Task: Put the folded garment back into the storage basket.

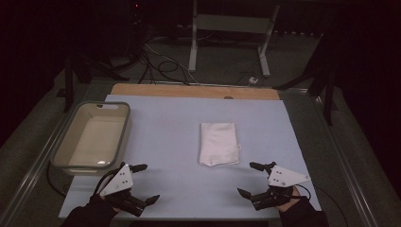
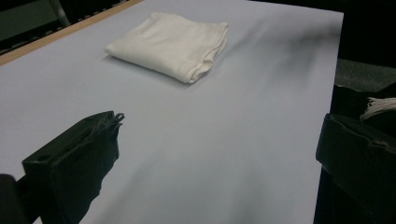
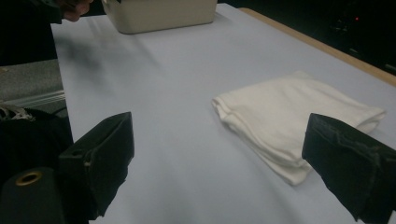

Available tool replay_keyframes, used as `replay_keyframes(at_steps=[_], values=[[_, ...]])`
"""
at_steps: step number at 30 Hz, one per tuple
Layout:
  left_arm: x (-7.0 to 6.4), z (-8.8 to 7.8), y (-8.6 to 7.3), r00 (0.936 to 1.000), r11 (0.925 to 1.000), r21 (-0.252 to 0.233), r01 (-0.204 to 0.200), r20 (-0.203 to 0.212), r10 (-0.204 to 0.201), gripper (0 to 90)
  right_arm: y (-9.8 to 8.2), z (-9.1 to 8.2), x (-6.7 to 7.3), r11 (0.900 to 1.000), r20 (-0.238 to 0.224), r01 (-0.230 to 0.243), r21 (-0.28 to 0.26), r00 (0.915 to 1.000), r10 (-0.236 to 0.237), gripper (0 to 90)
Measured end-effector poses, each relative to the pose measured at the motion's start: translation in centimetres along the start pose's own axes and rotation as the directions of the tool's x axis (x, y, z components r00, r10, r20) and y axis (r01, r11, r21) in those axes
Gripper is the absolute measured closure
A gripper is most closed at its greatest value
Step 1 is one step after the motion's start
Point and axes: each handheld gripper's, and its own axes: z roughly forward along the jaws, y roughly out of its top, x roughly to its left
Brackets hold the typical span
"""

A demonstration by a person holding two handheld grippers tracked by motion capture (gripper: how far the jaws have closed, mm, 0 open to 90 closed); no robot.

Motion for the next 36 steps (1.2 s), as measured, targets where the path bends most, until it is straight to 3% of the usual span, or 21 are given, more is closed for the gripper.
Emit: replay_keyframes(at_steps=[3, 6, 13, 18, 22, 36], values=[[0.1, 0.2, 0.7, 0.9998, 0.9997, 0.015, 0.018, -0.002, -0.018, 0.0, 0.6, -0.2, -0.3, 1.000, 0.005, 0.004, -0.014, 1.0000, -0.004, 9.2], [0.3, 0.5, 1.3, 0.9999, 0.9994, 0.033, 0.012, -0.006, -0.011, 0.0, 1.2, -0.2, -0.5, 1.000, 0.010, 0.004, -0.020, 0.9999, -0.004, 9.2], [0.9, 0.6, 2.5, 0.9998, 0.9995, 0.027, 0.017, -0.007, -0.017, 0.0, 2.5, 0.0, -0.8, 1.000, 0.017, 0.010, -0.025, 0.9998, -0.010, 9.2], [1.5, 0.7, 3.2, 0.9990, 0.9989, 0.018, 0.043, -0.013, -0.043, 0.0, 3.1, -0.1, -1.4, 0.999, 0.030, 0.002, -0.037, 0.9996, -0.001, 9.2], [2.1, 1.2, 3.8, 0.9985, 0.9985, 0.020, 0.050, -0.023, -0.050, 0.0, 3.5, -0.1, -2.0, 0.998, 0.048, -0.026, -0.049, 0.9985, 0.028, 9.2], [3.1, 2.9, 5.6, 0.9971, 0.9958, 0.065, 0.066, -0.043, -0.063, 0.0, 5.1, 0.0, -3.4, 0.999, 0.126, -0.023, -0.032, 0.9917, 0.027, 9.2]])
